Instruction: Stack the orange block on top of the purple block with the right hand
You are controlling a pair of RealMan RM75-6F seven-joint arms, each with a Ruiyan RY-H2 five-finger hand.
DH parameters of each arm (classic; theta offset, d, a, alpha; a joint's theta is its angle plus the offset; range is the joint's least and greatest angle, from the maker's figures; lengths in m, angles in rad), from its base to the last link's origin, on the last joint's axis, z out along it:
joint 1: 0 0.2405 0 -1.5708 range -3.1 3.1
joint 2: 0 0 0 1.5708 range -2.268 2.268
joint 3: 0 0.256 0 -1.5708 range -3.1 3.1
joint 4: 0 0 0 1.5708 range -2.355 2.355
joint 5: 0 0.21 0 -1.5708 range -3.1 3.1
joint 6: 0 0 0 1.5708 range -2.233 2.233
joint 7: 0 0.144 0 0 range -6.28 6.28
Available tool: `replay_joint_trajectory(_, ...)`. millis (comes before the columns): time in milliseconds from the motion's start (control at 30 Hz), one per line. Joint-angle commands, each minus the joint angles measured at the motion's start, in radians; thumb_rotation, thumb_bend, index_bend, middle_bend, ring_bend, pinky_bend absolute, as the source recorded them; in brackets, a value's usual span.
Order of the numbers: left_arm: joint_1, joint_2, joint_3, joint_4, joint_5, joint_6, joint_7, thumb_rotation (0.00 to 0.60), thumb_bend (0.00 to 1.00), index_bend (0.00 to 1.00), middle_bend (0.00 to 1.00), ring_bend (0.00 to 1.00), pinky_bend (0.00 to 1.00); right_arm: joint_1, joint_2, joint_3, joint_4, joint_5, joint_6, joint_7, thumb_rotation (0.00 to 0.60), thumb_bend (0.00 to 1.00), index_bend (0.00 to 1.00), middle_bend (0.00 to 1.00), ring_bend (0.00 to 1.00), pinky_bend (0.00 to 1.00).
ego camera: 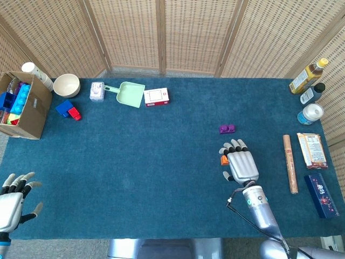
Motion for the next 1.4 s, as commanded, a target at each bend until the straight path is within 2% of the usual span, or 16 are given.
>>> replay_joint_trajectory(33, -0.005, -0.003, -0.001, 0.002, -0.005, -0.006, 0.002, 0.6, 0.37, 0.32, 0.16, 0.15, 0.0, 0.031, -0.032, 0.002, 0.038, 0.043, -0.002, -0.018, 0.6, 0.25, 0.3, 0.19, 0.09, 0.12)
replay_joint_trajectory(300, -0.014, -0.005, -0.004, 0.009, -0.016, -0.015, -0.004, 0.6, 0.37, 0.32, 0.16, 0.15, 0.0, 0.073, -0.072, -0.008, 0.117, 0.117, -0.004, -0.032, 0.6, 0.25, 0.3, 0.19, 0.08, 0.12)
replay_joint_trajectory(800, -0.016, -0.007, 0.001, 0.02, -0.013, -0.011, -0.021, 0.6, 0.37, 0.33, 0.16, 0.15, 0.0, 0.115, -0.102, -0.031, 0.209, 0.181, -0.022, -0.023, 0.6, 0.26, 0.31, 0.19, 0.07, 0.12)
replay_joint_trajectory(1400, -0.007, -0.011, 0.011, 0.049, -0.019, -0.005, -0.058, 0.6, 0.37, 0.33, 0.16, 0.15, 0.0, 0.172, -0.148, -0.034, 0.304, 0.261, -0.046, -0.025, 0.6, 0.26, 0.41, 0.19, 0.07, 0.13)
